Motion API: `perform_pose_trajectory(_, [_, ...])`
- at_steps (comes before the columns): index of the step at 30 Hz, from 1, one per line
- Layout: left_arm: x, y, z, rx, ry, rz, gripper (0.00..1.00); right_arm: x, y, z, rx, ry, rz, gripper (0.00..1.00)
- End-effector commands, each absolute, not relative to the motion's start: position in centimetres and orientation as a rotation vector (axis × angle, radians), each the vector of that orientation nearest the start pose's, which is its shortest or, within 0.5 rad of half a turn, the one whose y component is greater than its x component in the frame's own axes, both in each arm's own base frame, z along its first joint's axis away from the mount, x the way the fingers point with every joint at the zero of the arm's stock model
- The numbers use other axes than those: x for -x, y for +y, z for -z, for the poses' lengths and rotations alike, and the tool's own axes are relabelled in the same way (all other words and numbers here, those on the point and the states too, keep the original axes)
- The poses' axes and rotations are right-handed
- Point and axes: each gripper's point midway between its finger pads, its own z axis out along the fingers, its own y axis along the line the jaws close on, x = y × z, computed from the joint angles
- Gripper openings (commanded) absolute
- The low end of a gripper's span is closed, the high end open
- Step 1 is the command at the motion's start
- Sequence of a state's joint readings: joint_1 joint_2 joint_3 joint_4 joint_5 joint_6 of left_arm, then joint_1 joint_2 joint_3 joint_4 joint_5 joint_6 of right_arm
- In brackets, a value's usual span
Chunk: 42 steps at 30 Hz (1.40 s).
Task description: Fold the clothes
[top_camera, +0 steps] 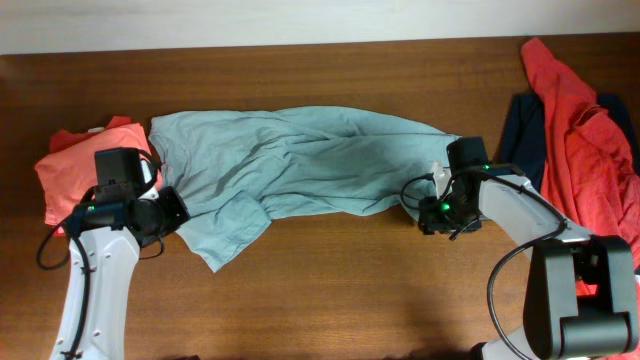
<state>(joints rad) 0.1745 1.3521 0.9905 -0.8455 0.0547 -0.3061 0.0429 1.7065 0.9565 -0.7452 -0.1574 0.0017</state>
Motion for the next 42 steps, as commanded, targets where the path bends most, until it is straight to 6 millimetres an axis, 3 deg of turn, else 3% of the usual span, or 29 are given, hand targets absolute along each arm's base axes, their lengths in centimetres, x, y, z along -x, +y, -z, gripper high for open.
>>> perform_pose_trajectory(1, [-29.9, 4.6, -11.3, 0.633, 2.702, 0.095, 0.01, -29.5, 3.4, -0.7, 0.055, 3.053, -0.185, 0.54])
perform_pose_trajectory(6, [-29.9, 4.6, -11.3, 0.633, 2.702, 0.095, 0.00, -30.1, 3.5, -0.7, 0.057, 3.031, -0.184, 0.52])
perform_pose_trajectory(12, [-29.9, 4.6, -11.3, 0.633, 2.702, 0.095, 0.01, -29.9, 3.5, -0.7, 0.057, 3.039, -0.185, 0.35])
perform_pose_trajectory(26, [-29.9, 4.6, -11.3, 0.633, 2.702, 0.095, 0.01, -29.7, 3.5, -0.7, 0.056, 3.046, -0.186, 0.35])
perform_pose_trajectory(27, [-29.9, 4.6, -11.3, 0.633, 2.702, 0.095, 0.01, -29.6, 3.4, -0.7, 0.055, 3.050, -0.186, 0.32])
perform_pose_trajectory(30, [-29.9, 4.6, -11.3, 0.633, 2.702, 0.095, 0.01, -29.0, 3.4, -0.6, 0.054, 3.073, -0.187, 0.05])
perform_pose_trajectory(34, [-29.9, 4.6, -11.3, 0.633, 2.702, 0.095, 0.01, -28.0, 4.0, -0.8, 0.046, 3.113, -0.243, 0.04])
perform_pose_trajectory(36, [-29.9, 4.6, -11.3, 0.633, 2.702, 0.095, 0.01, -27.2, 4.9, -1.7, 0.048, 3.134, -0.328, 0.04])
perform_pose_trajectory(38, [-29.9, 4.6, -11.3, 0.632, 2.701, 0.095, 0.00, -26.7, 6.9, -4.6, 0.117, 3.107, -0.525, 0.04])
perform_pose_trajectory(40, [-30.0, 4.6, -11.3, 0.632, 2.699, 0.095, 0.00, -27.3, 8.4, -7.9, 0.200, 3.026, -0.652, 0.04])
perform_pose_trajectory(42, [-30.0, 4.6, -11.3, 0.631, 2.698, 0.095, 0.01, -29.2, 7.7, -10.6, 0.174, 2.951, -0.587, 0.04])
